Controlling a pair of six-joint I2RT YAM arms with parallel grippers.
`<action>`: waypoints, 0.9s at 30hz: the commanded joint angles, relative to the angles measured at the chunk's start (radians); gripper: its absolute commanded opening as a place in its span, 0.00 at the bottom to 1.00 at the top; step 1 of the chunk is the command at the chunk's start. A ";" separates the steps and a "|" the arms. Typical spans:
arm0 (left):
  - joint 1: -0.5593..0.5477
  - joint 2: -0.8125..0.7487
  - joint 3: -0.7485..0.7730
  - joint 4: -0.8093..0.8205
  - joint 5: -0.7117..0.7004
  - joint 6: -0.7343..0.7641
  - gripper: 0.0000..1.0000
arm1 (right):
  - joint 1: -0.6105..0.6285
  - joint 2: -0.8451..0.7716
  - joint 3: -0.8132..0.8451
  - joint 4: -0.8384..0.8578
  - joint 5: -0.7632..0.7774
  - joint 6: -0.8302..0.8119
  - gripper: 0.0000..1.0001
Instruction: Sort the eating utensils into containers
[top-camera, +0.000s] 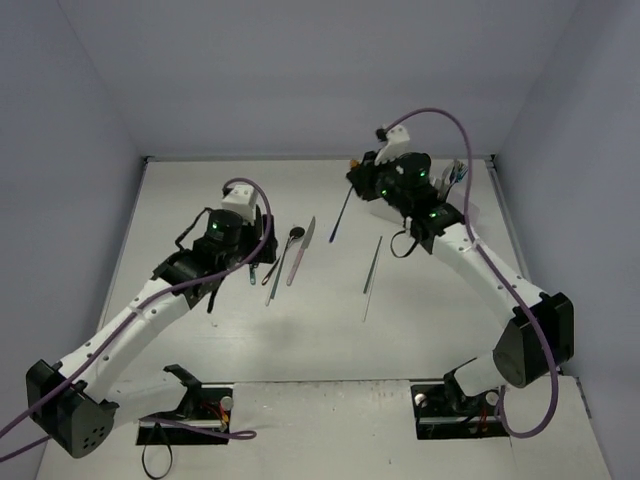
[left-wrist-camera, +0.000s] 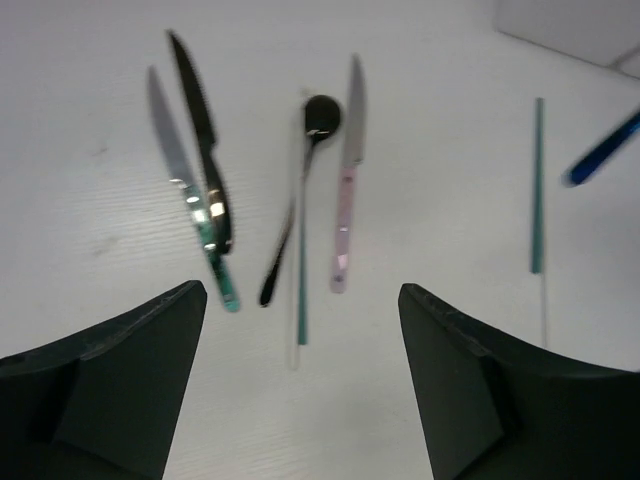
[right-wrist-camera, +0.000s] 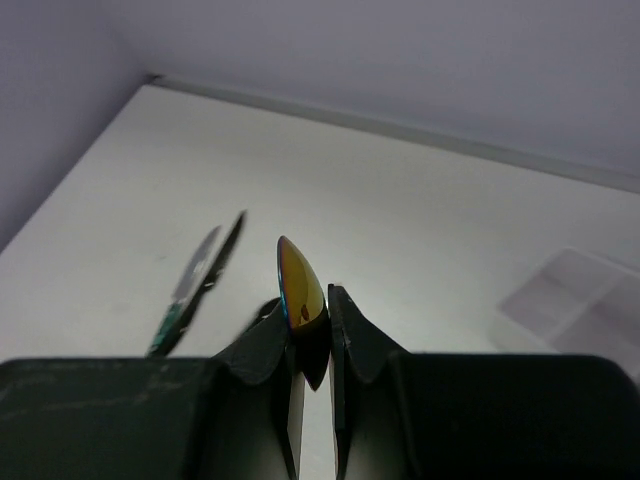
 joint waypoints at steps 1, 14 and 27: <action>0.182 -0.002 0.075 -0.112 0.025 0.008 0.79 | -0.175 -0.012 0.095 0.081 0.029 -0.116 0.00; 0.332 -0.007 0.043 -0.176 0.067 0.066 0.91 | -0.373 0.272 0.342 0.084 0.058 -0.327 0.00; 0.352 0.009 0.037 -0.173 0.105 0.051 0.93 | -0.420 0.289 0.314 0.097 0.083 -0.362 0.00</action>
